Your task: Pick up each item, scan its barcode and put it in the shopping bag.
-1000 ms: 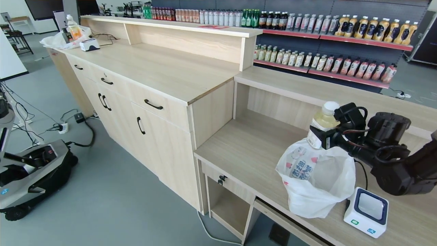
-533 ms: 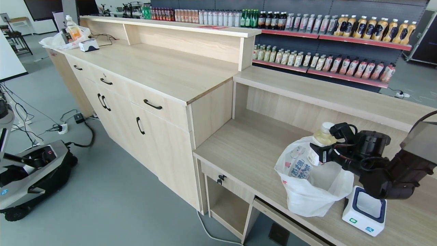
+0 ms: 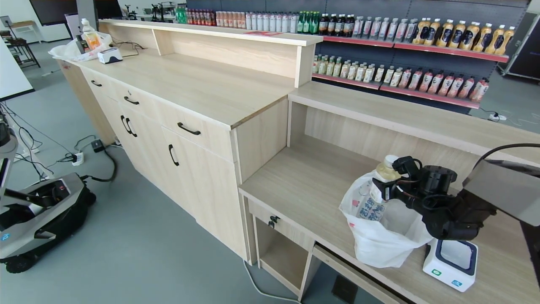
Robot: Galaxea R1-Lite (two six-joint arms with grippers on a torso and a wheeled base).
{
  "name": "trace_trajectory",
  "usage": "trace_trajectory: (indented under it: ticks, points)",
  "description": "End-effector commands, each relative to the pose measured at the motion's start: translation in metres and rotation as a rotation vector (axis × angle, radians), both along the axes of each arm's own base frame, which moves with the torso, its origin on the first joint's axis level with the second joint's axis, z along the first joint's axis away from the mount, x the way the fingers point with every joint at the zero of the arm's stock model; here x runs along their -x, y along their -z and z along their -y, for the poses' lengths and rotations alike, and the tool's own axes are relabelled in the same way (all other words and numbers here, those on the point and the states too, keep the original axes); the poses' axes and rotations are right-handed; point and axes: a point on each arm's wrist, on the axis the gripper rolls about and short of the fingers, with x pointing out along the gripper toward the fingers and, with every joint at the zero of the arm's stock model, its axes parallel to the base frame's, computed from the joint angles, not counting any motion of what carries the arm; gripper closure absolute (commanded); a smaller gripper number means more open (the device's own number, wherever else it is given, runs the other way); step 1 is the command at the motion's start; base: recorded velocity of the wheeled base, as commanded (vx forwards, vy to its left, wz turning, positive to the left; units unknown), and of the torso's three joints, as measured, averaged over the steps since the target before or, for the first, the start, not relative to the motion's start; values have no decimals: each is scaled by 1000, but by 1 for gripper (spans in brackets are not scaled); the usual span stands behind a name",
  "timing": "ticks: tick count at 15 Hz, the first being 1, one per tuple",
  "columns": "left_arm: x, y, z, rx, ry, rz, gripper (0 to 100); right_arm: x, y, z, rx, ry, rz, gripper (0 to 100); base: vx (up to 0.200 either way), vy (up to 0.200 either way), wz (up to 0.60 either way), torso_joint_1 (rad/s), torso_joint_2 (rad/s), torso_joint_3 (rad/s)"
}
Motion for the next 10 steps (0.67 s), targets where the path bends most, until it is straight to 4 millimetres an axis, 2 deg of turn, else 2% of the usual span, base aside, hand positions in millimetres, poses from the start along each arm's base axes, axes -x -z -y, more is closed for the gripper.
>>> trace_trajectory:
  ticks: [1,5,8,9,10]
  points:
    - [0,0,0,0,0,0,0,-11,24,-10,-1,-25,-31,100,0,0,0,0,0,0]
    - [0,0,0,0,0,0,0,-17,35,-18,-1,-43,-37,100,0,0,0,0,0,0]
    - [0,0,0,0,0,0,0,-15,29,-19,1,-43,-34,100,0,0,0,0,0,0]
    - [0,0,0,0,0,0,0,-14,27,-17,4,-41,-33,0,0,0,0,0,0,0]
    - [0,0,0,0,0,0,0,-11,25,-16,5,-38,-38,0,0,0,0,0,0,0]
